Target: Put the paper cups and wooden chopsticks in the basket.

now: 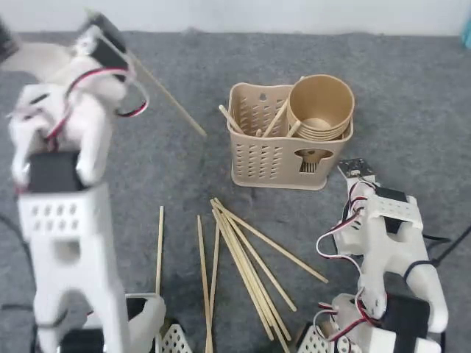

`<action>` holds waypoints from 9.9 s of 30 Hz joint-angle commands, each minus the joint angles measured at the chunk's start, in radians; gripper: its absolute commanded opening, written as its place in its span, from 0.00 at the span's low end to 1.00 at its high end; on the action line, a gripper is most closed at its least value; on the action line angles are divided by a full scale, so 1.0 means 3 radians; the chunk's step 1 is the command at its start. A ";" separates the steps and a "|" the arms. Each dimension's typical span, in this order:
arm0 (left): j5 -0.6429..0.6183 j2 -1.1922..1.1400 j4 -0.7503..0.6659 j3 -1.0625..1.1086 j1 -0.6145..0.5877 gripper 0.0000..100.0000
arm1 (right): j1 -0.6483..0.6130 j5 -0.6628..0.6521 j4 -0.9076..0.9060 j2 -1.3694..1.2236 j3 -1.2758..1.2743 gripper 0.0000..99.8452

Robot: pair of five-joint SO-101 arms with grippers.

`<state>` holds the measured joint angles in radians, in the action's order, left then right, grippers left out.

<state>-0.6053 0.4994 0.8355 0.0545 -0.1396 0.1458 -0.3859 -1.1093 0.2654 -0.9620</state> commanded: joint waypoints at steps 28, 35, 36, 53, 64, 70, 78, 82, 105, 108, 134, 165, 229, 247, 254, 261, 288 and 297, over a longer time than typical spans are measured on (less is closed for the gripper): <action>0.1110 0.0552 -0.2695 0.1803 0.1401 0.01 | 0.0033 -0.0036 -0.0064 -0.0023 0.0087 0.09; 0.1105 0.0568 -0.2695 0.1992 0.1401 0.03 | 0.0033 -0.0036 -0.0064 -0.0023 0.0087 0.09; 0.1105 0.0573 -0.2690 0.1982 0.1401 0.05 | 0.0033 -0.0036 -0.0064 -0.0023 0.0087 0.09; 0.1089 0.1969 0.0343 0.1031 0.1089 0.25 | 0.0038 -0.0036 -0.0079 -0.0023 0.0082 0.09; 0.1095 0.3232 0.0491 0.3532 -0.0834 0.25 | 0.0008 -0.0036 -0.0274 -0.0018 0.0046 0.09; 0.1100 0.3243 -0.0230 0.4785 -0.1432 0.25 | -0.0171 -0.0363 -0.0534 0.0217 -0.0020 0.07; 0.1105 0.3197 -0.0220 0.5020 -0.1412 0.25 | -0.1179 -0.0148 -0.0985 0.1245 -0.0020 0.07; 0.1284 0.3197 -0.0102 0.5005 -0.1427 0.25 | -0.2007 0.0148 -0.0872 0.1501 -0.0005 0.08; 0.1314 0.3191 -0.0378 0.4999 -0.1555 0.26 | -0.2887 0.0568 -0.0028 -0.1332 0.1969 0.20; 0.1314 0.3191 -0.0389 0.4999 -0.1555 0.26 | -0.2800 0.0445 0.0064 -0.1440 0.1964 0.20; 0.1320 0.0056 -0.1028 0.3757 -0.1437 0.25 | -0.2841 0.0532 -0.0422 0.1941 0.1928 0.01; 0.1616 0.0578 -0.1018 0.4079 -0.1258 0.07 | -0.1537 0.1519 0.2212 0.1015 0.1683 0.07; 0.1345 -0.0818 -0.0557 0.2836 -0.1795 0.07 | -0.3792 0.2256 0.1788 -0.1169 0.1079 0.08; 0.1355 -0.0818 -0.0557 0.2846 -0.1795 0.07 | -0.3767 0.1529 0.1128 0.1910 0.1079 0.01; 0.1355 -0.0818 -0.0557 0.2846 -0.1795 0.07 | -0.3271 0.1238 0.2186 0.2964 0.1059 0.01; 0.1360 -0.0818 -0.0552 0.2846 -0.1795 0.07 | -0.2509 0.1217 0.3572 0.2949 0.1059 0.01; 0.1360 -0.0818 -0.0552 0.2846 -0.1800 0.07 | -0.1716 0.1616 0.3496 0.1506 0.0823 0.19; 0.1360 -0.0818 -0.0552 0.2846 -0.1800 0.07 | -0.1721 0.1969 0.1757 0.2647 0.1458 0.06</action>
<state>-0.1849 0.2064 0.6882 0.9137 -0.6843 -0.3759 0.1757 -0.3943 0.9268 -0.6368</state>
